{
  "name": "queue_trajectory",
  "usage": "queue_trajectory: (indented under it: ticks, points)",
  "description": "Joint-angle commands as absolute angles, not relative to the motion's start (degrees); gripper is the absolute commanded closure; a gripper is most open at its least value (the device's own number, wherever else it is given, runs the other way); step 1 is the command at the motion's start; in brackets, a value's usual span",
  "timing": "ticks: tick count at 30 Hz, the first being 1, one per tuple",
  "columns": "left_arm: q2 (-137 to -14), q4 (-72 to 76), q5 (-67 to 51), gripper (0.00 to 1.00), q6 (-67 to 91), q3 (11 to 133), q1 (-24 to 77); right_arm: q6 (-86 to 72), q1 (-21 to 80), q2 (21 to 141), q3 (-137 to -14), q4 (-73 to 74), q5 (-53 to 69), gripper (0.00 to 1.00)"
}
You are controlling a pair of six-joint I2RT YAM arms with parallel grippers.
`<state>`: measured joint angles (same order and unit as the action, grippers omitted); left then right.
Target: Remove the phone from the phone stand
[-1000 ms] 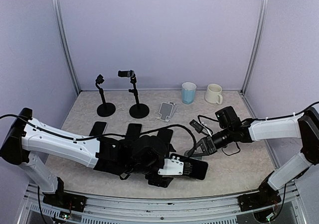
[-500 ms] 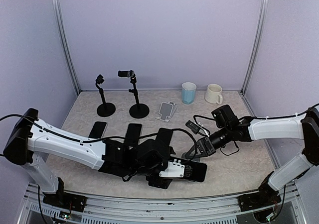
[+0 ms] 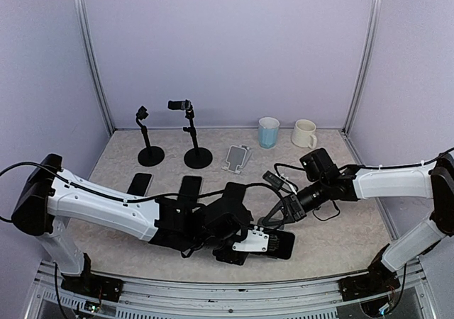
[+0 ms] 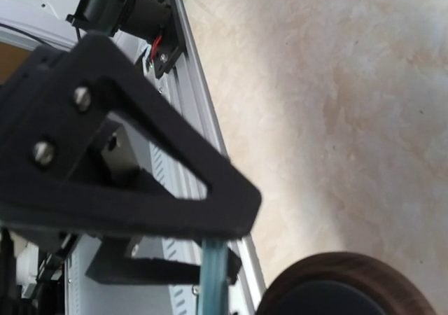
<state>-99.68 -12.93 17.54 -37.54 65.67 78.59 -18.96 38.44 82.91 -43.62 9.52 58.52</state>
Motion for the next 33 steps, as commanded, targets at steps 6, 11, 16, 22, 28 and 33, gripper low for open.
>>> queue_trajectory:
  ticks: [6, 11, 16, 22, 28, 33]
  points:
    - [-102.0, -13.1, 20.1, 0.2, -37.1, 68.3, 78.8, -20.1, 39.2, 81.3, -45.2, 6.9, 61.5, 1.0]
    - [-102.0, -13.4, 19.5, 0.35, -37.4, 68.3, 78.8, -19.6, 39.2, 81.3, -45.5, 7.6, 61.1, 1.0]
    - [-101.0, -13.0, 19.6, 0.45, -36.9, 68.2, 78.6, -18.4, 39.2, 82.6, -45.9, 9.0, 59.0, 1.0]
    - [-98.3, -10.4, 21.0, 0.5, -35.6, 66.9, 77.5, -17.4, 39.2, 83.9, -46.0, 9.8, 57.4, 1.0]
    - [-95.8, -6.4, 23.4, 0.52, -36.8, 64.7, 76.5, -14.8, 39.3, 84.6, -46.8, 13.1, 56.0, 1.0]
    - [-94.4, -5.7, 24.2, 0.53, -37.1, 63.9, 76.0, -14.3, 39.3, 85.4, -46.2, 13.4, 55.0, 1.0]
